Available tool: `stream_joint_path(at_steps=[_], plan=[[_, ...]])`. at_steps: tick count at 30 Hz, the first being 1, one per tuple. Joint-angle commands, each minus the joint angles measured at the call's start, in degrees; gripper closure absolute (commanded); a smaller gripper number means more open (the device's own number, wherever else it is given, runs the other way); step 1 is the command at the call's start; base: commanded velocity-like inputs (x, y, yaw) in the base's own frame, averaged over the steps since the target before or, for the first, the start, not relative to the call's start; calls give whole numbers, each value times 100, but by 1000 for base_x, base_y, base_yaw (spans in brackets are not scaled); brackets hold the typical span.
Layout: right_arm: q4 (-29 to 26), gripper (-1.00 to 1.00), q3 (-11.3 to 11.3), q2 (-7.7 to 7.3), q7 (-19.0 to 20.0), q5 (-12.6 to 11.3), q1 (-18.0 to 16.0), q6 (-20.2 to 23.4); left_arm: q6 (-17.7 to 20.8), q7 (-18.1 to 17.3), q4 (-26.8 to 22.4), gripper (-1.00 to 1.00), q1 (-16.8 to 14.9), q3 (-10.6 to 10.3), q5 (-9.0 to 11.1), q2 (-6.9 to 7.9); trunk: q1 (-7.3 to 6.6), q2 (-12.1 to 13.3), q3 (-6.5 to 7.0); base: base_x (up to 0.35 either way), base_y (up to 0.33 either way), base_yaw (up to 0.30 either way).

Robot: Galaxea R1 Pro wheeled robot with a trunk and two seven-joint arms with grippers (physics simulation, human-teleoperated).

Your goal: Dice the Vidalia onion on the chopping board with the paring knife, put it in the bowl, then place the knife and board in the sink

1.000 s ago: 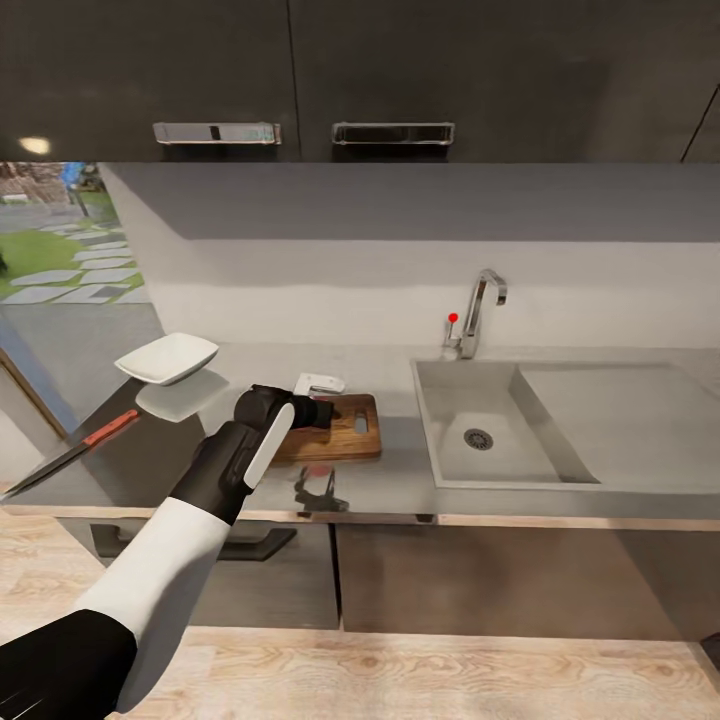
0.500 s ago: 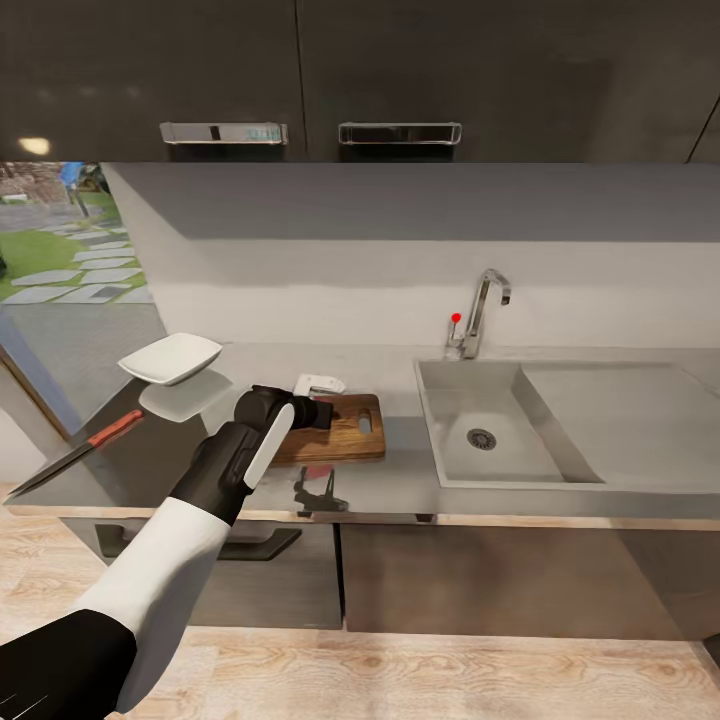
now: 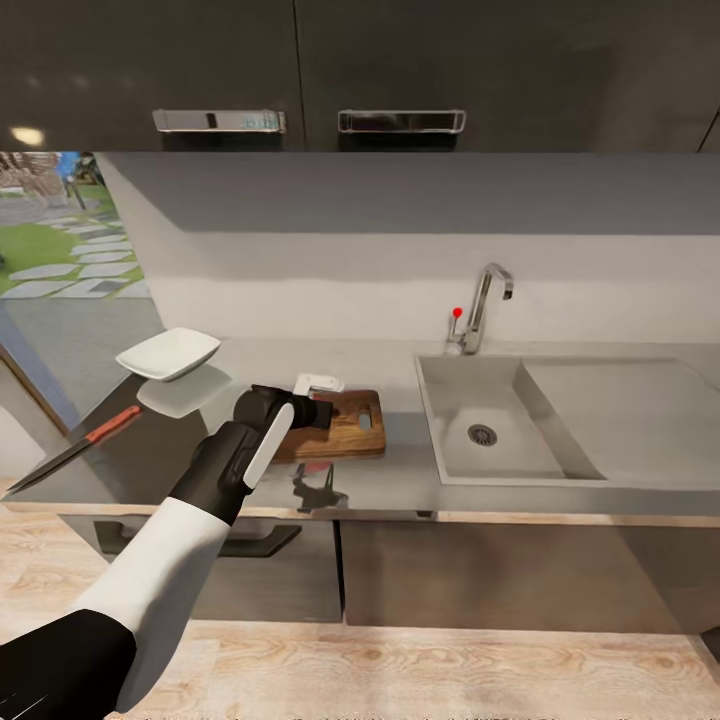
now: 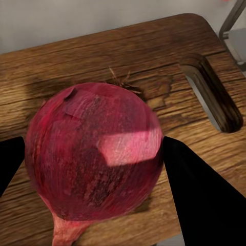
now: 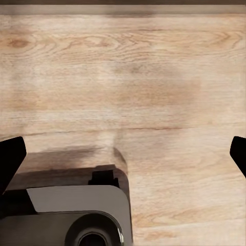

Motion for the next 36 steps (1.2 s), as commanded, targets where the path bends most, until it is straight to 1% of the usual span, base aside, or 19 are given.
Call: stream_joint_path(at_steps=[1,13,36], plan=[[4,-100,0,0,8,-34,-3,-20,19,59,-5,100,-5,-7,60,1,0,-4,-15,0,0,0],[4,-100,0,9,8,-34,-3,-20,19,59,-15,100,-5,9,60,1,0,-4,-106,0,0,0],[4,-100,0,13,8,-34,-3,-20,19,59,-17,100,-5,19,55,7,0,-4,-112,9,0,0]])
